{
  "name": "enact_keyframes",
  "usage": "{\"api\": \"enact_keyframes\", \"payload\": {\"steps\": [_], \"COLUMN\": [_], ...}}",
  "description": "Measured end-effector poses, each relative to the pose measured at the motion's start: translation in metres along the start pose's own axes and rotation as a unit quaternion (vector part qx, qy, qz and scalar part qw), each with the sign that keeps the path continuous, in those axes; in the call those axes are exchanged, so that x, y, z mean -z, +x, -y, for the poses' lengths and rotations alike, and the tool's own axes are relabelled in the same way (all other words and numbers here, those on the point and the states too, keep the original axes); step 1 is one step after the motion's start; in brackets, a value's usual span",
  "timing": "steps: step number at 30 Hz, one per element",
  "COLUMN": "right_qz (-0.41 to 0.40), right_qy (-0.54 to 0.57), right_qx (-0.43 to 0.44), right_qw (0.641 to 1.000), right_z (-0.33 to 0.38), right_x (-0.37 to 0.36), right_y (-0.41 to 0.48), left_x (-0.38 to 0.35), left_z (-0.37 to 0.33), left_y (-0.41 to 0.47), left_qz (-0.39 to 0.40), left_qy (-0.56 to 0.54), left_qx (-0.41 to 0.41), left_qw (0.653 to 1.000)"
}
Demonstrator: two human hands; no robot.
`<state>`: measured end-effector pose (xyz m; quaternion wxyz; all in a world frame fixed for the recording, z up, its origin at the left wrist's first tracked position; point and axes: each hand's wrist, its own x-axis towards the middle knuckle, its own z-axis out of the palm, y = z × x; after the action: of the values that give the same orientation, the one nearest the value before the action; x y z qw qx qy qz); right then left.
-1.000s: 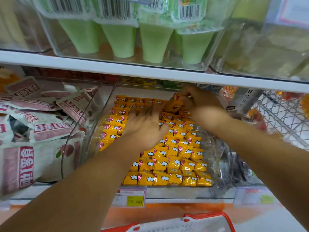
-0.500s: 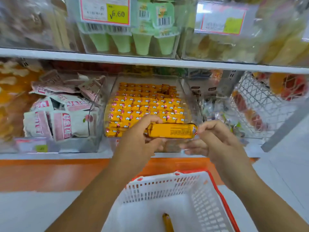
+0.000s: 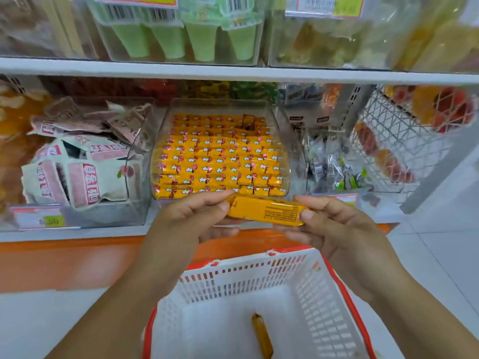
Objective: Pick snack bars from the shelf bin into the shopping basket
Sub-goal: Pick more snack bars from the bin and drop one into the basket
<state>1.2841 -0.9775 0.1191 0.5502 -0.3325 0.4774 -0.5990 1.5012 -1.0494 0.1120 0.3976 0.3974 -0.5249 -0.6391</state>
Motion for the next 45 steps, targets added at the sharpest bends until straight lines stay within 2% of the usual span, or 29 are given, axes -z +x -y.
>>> {"api": "enact_keyframes", "payload": {"steps": [5, 9, 16, 22, 27, 33, 36, 45], "right_qz": [0.007, 0.027, -0.036, -0.071, -0.073, -0.037, -0.02, -0.008], "right_qy": [-0.009, 0.005, -0.095, -0.069, -0.126, -0.143, -0.142, -0.034], "right_qx": [-0.002, -0.006, 0.054, 0.078, 0.091, 0.071, 0.069, 0.06], "right_qw": [1.0, 1.0, 0.993, 0.992, 0.985, 0.986, 0.987, 0.998], "right_z": [-0.005, -0.005, -0.019, -0.016, -0.018, -0.022, -0.022, -0.024], "right_x": [-0.001, 0.003, 0.004, -0.001, -0.007, -0.008, -0.007, 0.003], "right_y": [0.015, 0.02, 0.025, 0.026, 0.029, 0.031, 0.034, 0.041], "left_x": [-0.003, 0.003, -0.001, -0.003, -0.006, -0.003, -0.002, 0.005], "left_z": [0.001, 0.0, 0.007, 0.009, 0.009, 0.01, 0.007, 0.005], "left_y": [0.009, 0.01, 0.012, 0.016, 0.019, 0.02, 0.023, 0.027], "left_qz": [-0.014, 0.025, -0.019, -0.028, -0.094, -0.14, -0.112, -0.051], "left_qy": [-0.003, -0.03, 0.019, -0.065, 0.035, 0.031, 0.017, -0.037], "left_qx": [-0.005, 0.009, 0.004, 0.057, -0.02, -0.053, -0.038, 0.002], "left_qw": [1.0, 0.999, 1.0, 0.996, 0.995, 0.988, 0.993, 0.998]}}
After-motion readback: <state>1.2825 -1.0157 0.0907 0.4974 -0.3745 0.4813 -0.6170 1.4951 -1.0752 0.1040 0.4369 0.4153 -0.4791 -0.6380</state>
